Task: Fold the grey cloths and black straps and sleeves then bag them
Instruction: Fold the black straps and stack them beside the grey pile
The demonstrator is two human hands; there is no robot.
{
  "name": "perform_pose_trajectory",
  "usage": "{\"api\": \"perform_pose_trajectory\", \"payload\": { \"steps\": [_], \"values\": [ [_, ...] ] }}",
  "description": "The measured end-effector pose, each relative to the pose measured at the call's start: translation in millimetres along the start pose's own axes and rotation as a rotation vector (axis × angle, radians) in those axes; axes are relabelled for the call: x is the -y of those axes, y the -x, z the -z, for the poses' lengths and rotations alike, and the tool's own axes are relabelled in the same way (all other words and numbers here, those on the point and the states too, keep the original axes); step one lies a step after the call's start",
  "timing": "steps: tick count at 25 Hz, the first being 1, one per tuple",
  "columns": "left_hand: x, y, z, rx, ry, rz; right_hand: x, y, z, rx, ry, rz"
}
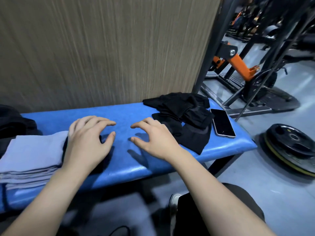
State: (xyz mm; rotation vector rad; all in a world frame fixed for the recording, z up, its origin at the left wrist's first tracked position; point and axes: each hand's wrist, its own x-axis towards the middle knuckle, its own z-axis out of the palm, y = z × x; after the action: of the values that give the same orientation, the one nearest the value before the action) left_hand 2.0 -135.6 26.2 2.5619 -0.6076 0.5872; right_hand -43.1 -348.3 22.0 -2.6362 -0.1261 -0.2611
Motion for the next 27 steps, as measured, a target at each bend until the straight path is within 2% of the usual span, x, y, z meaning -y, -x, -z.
{"api": "perform_pose_trajectory", "payload": {
  "steps": [5,11,15,27],
  "values": [
    [-34.2,-3.4,-21.5,0.003,0.081,-0.072,-38.7,19.9,28.5,-0.132,0.053,-0.092],
    [-59.8,-8.9,-45.0,0.032,0.146,-0.127,-112.8,17.4,56.1,-0.358,0.272,-0.358],
    [-61.0,-13.7,-56.0,0.043,0.157,-0.143,-129.3,-2.8,50.6,-0.364,0.427,-0.366],
    [-65.8,-31.5,-73.5,0.044,0.203,-0.150,-135.5,-52.6,28.7,-0.345,0.520,-0.408]
  ]
}}
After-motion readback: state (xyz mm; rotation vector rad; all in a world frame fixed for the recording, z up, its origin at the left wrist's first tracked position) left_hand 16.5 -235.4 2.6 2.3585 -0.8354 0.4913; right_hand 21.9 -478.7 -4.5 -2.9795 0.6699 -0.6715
